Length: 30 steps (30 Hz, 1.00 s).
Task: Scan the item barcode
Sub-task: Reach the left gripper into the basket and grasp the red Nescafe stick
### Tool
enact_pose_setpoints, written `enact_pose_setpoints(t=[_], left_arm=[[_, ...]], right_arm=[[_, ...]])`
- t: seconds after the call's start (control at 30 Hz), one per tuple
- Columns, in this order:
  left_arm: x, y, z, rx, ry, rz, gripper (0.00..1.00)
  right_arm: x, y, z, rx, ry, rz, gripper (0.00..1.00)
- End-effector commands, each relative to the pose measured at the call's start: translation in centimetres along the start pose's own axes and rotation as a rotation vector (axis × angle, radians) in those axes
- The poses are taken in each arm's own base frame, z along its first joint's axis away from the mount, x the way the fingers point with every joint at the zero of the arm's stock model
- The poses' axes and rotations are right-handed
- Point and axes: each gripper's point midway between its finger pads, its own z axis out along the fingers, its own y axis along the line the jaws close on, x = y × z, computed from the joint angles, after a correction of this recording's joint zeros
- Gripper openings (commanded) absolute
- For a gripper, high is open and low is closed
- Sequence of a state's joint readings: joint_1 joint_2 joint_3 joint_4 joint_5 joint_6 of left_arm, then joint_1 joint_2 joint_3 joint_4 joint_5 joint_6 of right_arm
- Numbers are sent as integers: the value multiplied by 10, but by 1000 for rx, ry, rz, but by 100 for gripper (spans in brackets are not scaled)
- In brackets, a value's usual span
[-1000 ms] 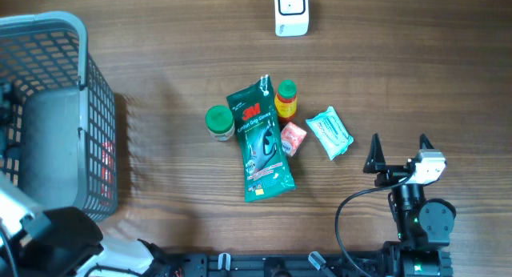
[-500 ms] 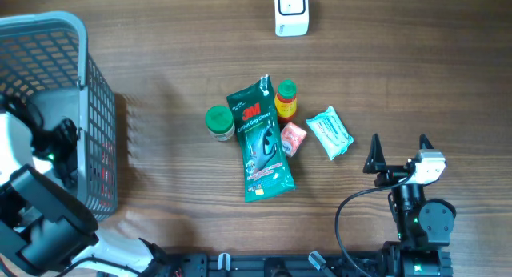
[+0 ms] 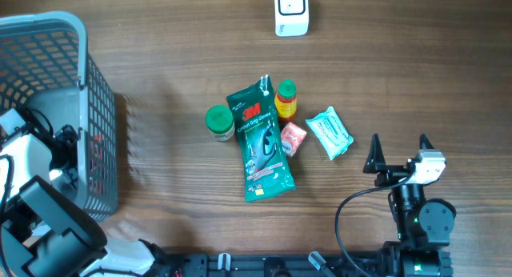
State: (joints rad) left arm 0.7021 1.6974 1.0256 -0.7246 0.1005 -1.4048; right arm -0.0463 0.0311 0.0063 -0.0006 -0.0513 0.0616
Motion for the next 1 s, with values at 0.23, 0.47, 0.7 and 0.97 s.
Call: enact_pose_setpoints(t=[0.23,0.47,0.7,0.97], left_arm=[[-18,-22,1,-27,-81,451,81],[-1,-26,-23,-45,18,447,78],[-11,-23,-33,-92,-39,331,83],[-24,2,-5,-131,-110,193,90]], right_arm=[[-1,0,0,2,-4,-9,100],[-1,0,0,2,-4,-9,100],[-1,0,0,1,-4,-9,100],[-1,0,0,1,-4,-9,100]])
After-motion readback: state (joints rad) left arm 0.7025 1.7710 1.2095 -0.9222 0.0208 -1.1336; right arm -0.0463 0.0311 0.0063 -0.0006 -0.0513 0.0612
